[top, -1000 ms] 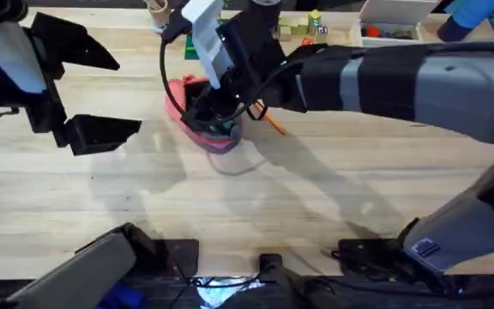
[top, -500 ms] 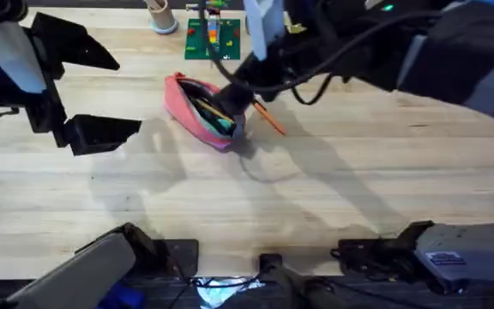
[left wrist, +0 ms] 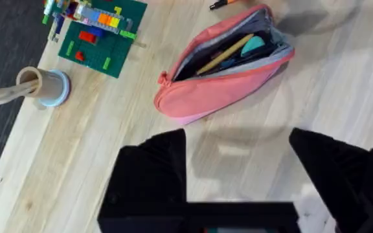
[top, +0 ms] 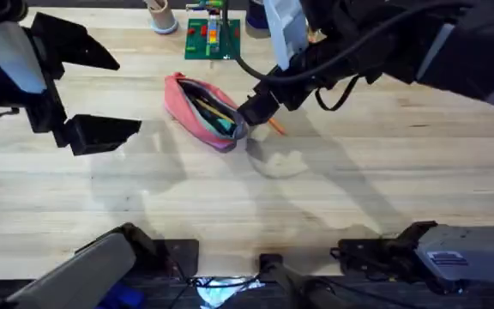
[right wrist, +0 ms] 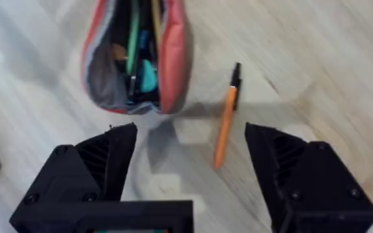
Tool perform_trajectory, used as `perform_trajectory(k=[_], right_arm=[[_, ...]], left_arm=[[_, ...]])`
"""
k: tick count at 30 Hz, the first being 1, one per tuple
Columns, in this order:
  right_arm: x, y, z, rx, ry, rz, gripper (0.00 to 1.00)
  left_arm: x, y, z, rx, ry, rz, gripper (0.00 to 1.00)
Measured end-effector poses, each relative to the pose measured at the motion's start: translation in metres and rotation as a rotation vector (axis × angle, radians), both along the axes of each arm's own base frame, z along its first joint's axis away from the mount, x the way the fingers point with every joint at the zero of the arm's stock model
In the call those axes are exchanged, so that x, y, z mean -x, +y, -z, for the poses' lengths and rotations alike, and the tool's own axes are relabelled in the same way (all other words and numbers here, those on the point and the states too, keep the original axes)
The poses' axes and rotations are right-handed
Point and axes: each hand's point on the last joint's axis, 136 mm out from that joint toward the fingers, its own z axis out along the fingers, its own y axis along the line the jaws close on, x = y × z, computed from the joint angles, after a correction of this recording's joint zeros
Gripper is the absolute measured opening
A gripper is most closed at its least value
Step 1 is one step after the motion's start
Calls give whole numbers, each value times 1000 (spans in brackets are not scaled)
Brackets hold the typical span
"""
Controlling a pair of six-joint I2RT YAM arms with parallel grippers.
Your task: Unzip the bag, pick up the pens from the table one at a time and place them inside, then zip the bag closed.
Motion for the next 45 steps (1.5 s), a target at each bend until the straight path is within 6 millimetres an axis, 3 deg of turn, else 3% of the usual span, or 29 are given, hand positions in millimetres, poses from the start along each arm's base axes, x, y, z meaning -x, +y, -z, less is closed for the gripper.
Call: perform_trajectory(k=[6,11,29,37,39,42,43,44,45], right_arm=[[-11,-15,2,74,-48,60,997],[-10,-24,12,127,-25,77,996],[-10,-26,123,297,205,83,996],[-13,-23,124,293,218,85,995],[-13,-23,124,294,218,88,952],[-17,-27,124,297,213,103,791],[-19,-28,124,297,211,108,697],[-22,-30,124,295,207,116,422],[-22,-30,124,295,207,117,270]], left_arm=[[0,0,0,0,0,0,993],[0,0,0,0,0,0,993],[0,0,0,0,0,0,993],[0,0,0,0,0,0,993],[0,0,0,0,0,0,993],[0,0,0,0,0,0,993],[0,0,0,0,0,0,993],[0,0,0,0,0,0,993],[0,0,0,0,0,0,993]])
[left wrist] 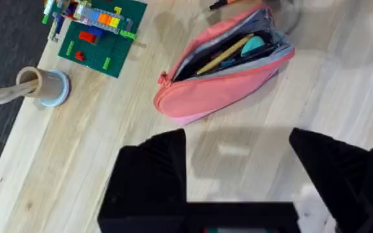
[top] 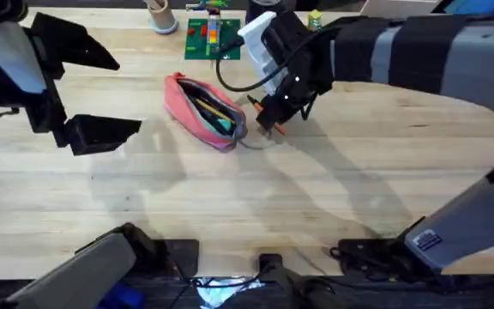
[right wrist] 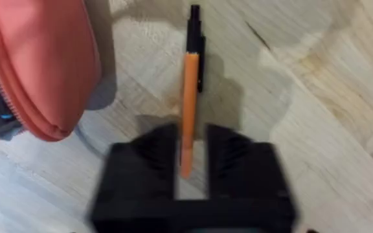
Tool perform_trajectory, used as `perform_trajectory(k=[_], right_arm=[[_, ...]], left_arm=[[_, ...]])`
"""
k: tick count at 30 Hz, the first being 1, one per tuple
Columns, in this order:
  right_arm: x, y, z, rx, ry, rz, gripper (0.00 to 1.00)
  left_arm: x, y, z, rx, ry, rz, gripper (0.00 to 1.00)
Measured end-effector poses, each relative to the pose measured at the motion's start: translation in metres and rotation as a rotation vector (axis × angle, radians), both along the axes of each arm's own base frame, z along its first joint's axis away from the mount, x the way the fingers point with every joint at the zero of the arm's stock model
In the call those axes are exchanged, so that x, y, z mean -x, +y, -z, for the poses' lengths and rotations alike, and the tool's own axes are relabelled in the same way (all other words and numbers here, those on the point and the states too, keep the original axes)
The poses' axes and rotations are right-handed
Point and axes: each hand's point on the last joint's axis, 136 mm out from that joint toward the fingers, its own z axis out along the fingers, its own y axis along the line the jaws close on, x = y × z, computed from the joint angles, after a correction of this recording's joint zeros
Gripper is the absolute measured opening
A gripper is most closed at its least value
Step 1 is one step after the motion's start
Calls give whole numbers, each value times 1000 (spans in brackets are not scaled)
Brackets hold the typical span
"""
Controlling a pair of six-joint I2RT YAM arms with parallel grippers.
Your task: Unzip the bag, pick up the pens from the table one at a time and place them inside, then zip the bag closed.
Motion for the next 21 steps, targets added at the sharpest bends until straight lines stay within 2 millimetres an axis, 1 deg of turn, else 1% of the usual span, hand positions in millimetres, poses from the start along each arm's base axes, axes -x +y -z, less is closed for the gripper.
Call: perform_trajectory(k=[1,2,3,17,19,21], right_arm=[[0,0,0,0,-2,0,153],[-1,0,0,1,-4,3,66],[-1,0,0,-1,-4,5,46],[1,1,-5,-23,23,1,30],[-2,3,-12,-39,11,-6,31],[-8,7,-29,-66,-30,-15,31]], left_arm=[[0,0,0,0,0,0,993],[0,0,0,0,0,0,993],[0,0,0,0,0,0,993],[0,0,0,0,0,0,993],[0,0,0,0,0,0,993],[0,0,0,0,0,0,993]])
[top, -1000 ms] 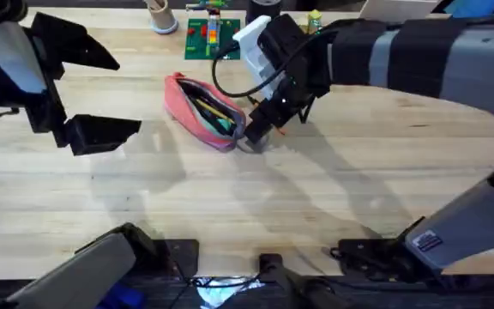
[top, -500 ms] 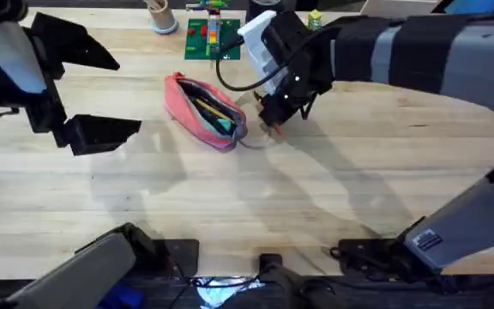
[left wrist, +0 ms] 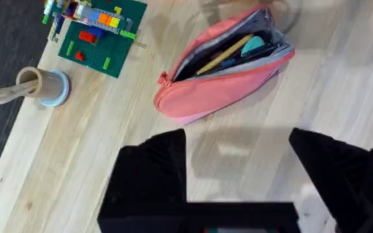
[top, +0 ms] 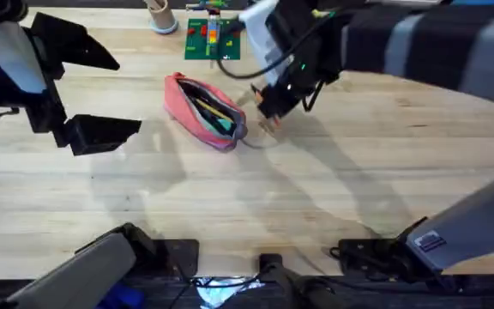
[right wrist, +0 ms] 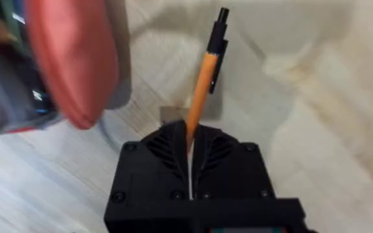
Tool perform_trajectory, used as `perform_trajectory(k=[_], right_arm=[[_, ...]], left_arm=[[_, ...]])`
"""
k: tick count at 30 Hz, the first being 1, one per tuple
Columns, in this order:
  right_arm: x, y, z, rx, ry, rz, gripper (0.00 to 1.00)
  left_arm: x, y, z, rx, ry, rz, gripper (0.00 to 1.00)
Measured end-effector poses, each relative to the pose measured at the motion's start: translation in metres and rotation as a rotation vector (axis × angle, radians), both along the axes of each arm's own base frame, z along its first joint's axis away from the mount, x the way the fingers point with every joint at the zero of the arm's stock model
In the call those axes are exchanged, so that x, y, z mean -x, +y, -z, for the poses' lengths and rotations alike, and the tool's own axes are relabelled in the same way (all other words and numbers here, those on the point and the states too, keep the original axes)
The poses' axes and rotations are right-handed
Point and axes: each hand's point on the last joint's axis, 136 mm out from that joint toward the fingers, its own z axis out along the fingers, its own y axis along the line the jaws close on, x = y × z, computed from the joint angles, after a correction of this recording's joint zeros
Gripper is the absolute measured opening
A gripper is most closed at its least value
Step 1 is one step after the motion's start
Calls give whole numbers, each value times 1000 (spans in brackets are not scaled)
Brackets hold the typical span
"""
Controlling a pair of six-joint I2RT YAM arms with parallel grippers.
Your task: Unzip the bag, pick up the pens from the table one at a time and place them inside, then zip the bag closed.
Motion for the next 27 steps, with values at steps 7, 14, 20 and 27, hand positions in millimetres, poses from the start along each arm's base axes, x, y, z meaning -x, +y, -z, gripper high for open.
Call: perform_trajectory(k=[7,14,20,27], right_arm=[[-23,16,-92,-142,-222,-18,31],[-16,19,-121,-203,-266,-43,31],[2,41,-126,-302,-214,-155,31],[23,64,-128,-348,-184,-241,31]], left_arm=[[0,0,0,0,0,0,994],[0,0,0,0,0,0,993],[0,0,0,0,0,0,993],[0,0,0,0,0,0,993]])
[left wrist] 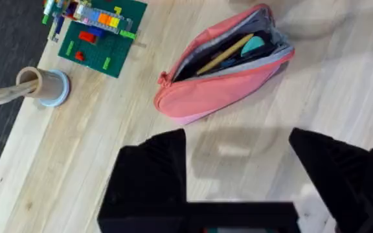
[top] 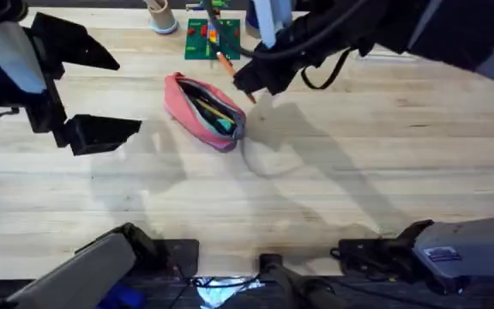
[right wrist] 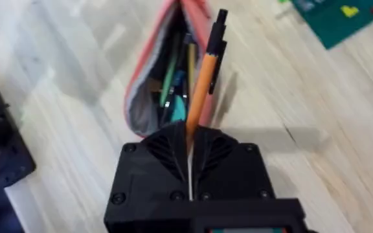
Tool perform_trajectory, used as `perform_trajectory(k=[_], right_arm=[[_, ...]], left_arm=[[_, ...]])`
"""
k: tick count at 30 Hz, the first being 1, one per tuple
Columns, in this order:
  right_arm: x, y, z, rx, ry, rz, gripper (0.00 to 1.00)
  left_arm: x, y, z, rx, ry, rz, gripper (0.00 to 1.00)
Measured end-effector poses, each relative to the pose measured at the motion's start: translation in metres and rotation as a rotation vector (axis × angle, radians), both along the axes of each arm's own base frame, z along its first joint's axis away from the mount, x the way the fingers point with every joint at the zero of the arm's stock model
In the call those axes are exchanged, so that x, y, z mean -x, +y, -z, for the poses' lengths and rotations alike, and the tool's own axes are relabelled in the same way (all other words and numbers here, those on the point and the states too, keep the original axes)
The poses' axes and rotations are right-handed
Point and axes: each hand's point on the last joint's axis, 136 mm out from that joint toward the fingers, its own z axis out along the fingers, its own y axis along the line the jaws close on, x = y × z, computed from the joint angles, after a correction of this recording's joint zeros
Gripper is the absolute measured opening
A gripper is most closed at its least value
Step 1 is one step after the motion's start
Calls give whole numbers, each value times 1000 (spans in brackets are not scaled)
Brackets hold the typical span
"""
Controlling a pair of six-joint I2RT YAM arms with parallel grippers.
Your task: Unzip the bag, pick up the pens from the table one at a time and place them inside, then zip the bag closed.
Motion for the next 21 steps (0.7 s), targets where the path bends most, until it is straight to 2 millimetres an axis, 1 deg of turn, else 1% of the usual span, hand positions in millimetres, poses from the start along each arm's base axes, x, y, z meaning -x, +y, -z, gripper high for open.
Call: perform_trajectory(k=[5,10,15,21], right_arm=[[14,16,2,-4,8,-54,31],[22,30,22,22,44,-94,31],[16,41,42,32,61,-104,31],[7,49,59,34,63,-106,31]], left_arm=[[0,0,0,0,0,0,993],[0,0,0,0,0,0,993],[0,0,0,0,0,0,993],[0,0,0,0,0,0,993]])
